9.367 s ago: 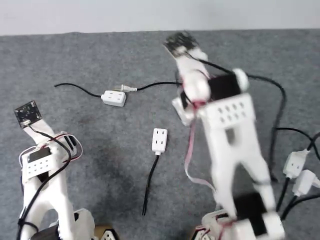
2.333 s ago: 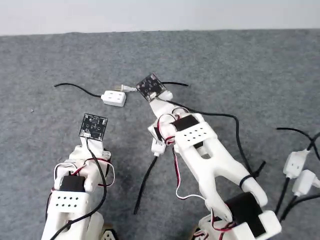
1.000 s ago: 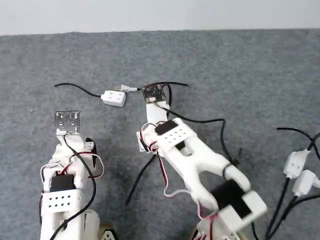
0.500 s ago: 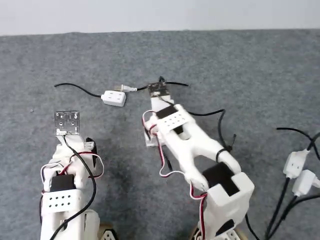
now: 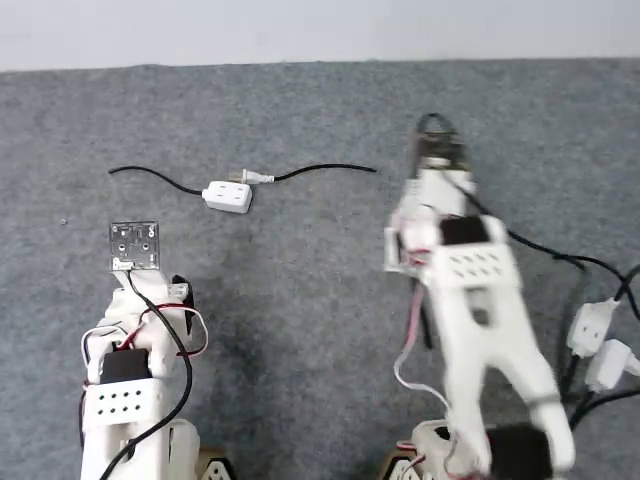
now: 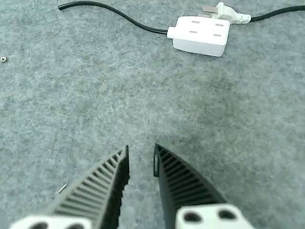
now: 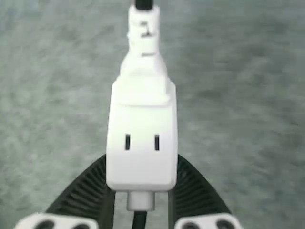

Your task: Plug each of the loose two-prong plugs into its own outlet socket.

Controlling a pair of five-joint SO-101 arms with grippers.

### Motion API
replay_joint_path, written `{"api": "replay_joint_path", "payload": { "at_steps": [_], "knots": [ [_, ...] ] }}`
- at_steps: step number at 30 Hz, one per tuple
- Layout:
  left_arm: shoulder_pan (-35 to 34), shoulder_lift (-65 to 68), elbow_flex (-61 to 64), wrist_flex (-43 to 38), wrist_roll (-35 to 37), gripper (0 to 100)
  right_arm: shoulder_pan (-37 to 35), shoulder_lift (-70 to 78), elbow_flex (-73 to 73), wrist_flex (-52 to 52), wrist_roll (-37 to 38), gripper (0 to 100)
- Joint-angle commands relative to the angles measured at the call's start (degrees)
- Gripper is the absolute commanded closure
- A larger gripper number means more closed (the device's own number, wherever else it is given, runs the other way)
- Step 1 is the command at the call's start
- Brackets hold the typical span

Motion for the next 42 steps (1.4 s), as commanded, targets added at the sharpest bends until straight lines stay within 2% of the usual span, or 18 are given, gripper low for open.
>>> {"api": "replay_joint_path", "payload": {
  "at_steps": [1, 5, 9, 12, 15, 17, 20, 23, 27, 30, 35, 42],
  "knots": [
    [-0.1, 0.4, -3.1, 0.1, 0.6, 91, 8.9, -10.2, 3.5, -1.3, 2.5, 99.1],
    [-0.1, 6.8, -6.4, 0.1, 0.6, 91, 18.7, -14.9, 8.3, -1.4, 5.0, 99.1],
    [-0.2, 19.1, -12.7, 0.0, 0.3, 91, 29.3, -15.5, 12.8, -6.2, 6.5, 98.6],
    [-0.3, 28.0, -17.9, 0.1, 0.0, 90, 33.3, -15.5, 15.3, -7.9, 6.4, 90.1],
    [-0.5, 34.7, -23.4, 2.3, -6.2, 84, 32.0, -15.5, 15.6, -5.3, 6.6, 73.4],
    [-0.5, 37.9, -26.4, 3.8, -10.7, 78, 29.2, -15.7, 15.6, -3.6, 6.6, 67.1],
    [-0.5, 41.0, -30.4, 1.8, -16.4, 75, 24.5, -15.5, 17.2, -4.2, 6.4, 70.5],
    [-0.4, 43.7, -34.0, -2.3, -24.4, 75, 21.1, -15.6, 23.1, -11.6, 6.5, 77.0],
    [0.0, 48.4, -38.0, -8.5, -34.5, 75, 20.3, -16.1, 26.0, -15.9, 6.6, 81.3],
    [0.7, 53.6, -42.8, -12.1, -37.3, 75, 20.1, -16.1, 26.0, -15.8, 6.6, 81.2],
    [1.8, 64.7, -54.0, -16.0, -37.6, 75, 20.0, -15.8, 26.3, -16.0, 6.7, 81.2],
    [3.3, 77.6, -66.8, -16.0, -37.6, 75, 19.6, -15.6, 27.7, -19.1, 9.1, 81.2]
  ]
}}
